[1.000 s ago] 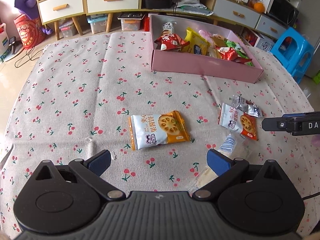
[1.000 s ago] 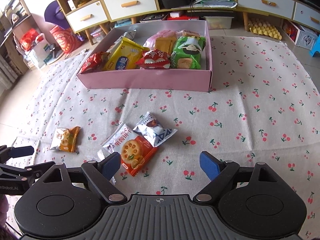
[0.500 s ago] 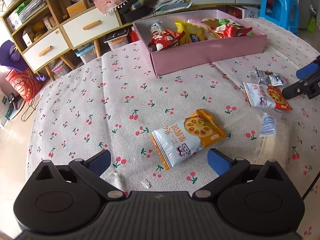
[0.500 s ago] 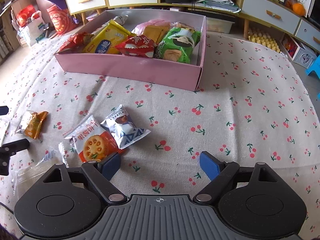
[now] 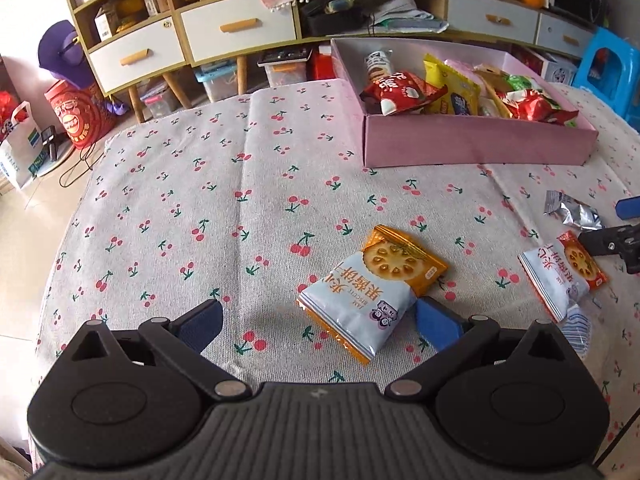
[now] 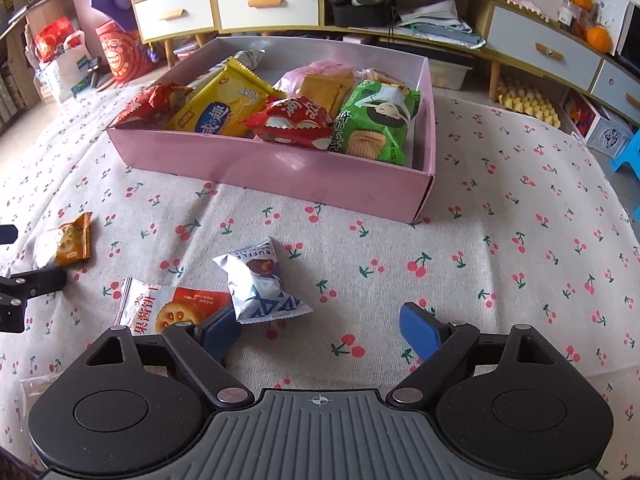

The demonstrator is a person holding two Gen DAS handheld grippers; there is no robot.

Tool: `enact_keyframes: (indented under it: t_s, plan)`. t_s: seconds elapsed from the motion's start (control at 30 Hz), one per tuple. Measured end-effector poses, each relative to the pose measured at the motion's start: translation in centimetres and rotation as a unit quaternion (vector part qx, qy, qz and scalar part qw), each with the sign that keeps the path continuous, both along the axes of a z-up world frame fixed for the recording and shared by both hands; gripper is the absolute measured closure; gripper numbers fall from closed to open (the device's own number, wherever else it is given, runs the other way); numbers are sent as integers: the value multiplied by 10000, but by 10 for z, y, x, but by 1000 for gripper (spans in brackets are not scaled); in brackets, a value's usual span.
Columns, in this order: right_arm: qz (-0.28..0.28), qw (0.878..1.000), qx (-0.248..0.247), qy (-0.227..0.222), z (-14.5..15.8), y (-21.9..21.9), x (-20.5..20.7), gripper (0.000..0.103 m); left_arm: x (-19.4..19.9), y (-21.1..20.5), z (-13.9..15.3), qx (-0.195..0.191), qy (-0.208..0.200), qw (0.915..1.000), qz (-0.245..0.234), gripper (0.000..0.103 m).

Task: Organize snacks
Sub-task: 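Move both grippers back over the biscuit packets on the cloth, then grasp the lotus-biscuit packet with the left gripper while the right grasps the white-blue candy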

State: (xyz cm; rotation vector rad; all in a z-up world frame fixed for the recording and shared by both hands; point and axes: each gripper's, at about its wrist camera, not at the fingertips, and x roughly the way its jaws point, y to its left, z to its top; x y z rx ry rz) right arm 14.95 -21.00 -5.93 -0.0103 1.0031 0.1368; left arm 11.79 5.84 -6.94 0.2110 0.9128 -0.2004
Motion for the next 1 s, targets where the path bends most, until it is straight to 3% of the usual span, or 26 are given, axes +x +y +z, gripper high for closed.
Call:
enact_keyframes:
  t_s: [0.2, 0.47, 0.67, 0.83, 1.0]
  plan:
    - [9, 9999, 1, -104, -1, 3, 3, 15, 3, 5, 1, -229, 60, 9997, 101, 12]
    - [12, 9999, 3, -169, 0, 9, 4, 19, 3, -2, 5, -339, 78, 9993, -118, 42]
    - [51, 9998, 92, -156, 3, 15, 4, 36, 3, -5, 6, -356, 115, 9991, -202, 53]
    - [187, 9997, 133, -132, 7, 21, 2, 66, 5, -2, 7, -420, 166, 9989, -82, 56]
    - [38, 9997, 241, -40, 12, 18, 4, 68, 7, 0, 10, -452, 222, 9987, 80, 57]
